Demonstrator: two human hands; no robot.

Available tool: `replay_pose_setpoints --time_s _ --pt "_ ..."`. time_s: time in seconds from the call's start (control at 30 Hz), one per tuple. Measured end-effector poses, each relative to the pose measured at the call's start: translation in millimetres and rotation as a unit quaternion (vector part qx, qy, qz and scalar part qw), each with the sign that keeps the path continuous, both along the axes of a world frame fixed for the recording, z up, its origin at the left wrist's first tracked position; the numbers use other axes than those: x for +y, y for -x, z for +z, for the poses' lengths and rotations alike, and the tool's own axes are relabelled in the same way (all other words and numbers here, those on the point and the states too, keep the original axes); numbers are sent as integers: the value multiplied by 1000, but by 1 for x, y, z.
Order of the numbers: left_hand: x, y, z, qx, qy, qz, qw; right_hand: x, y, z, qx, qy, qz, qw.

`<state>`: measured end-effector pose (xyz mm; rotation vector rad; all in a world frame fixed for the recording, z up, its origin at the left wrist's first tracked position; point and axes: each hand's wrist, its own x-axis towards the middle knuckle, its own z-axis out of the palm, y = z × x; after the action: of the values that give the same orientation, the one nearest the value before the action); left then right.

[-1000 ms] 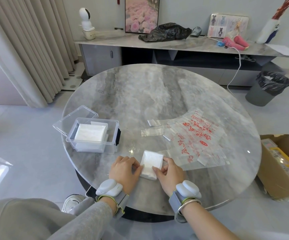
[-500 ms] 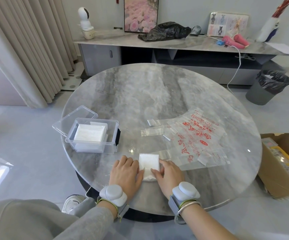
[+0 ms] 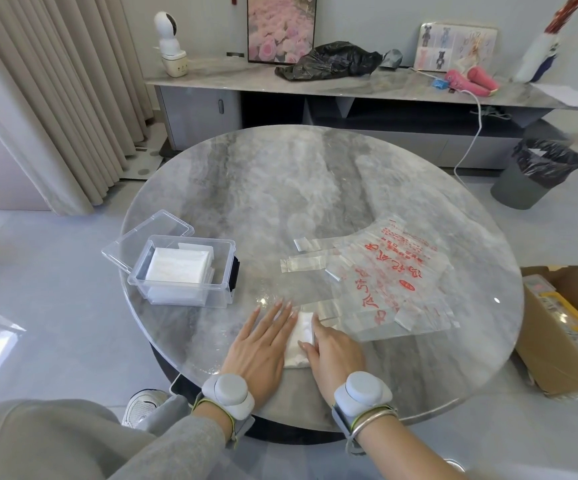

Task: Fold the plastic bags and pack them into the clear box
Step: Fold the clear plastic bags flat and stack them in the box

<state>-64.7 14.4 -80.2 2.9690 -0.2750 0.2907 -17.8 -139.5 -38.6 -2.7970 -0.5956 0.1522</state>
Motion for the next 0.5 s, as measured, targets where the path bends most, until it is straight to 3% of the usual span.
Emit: replay_pose_setpoints --time_s 0.13,0.3,0.5 --pt "3 0 -4 18 3 -6 1000 -4 5 6 -22 24 16 999" --pt "6 0 -6 31 6 -19 999 -8 19 -11 -218 79 55 971" --pt "6 0 -7 35 -10 -15 999 -19 33 -15 -217 71 65 971"
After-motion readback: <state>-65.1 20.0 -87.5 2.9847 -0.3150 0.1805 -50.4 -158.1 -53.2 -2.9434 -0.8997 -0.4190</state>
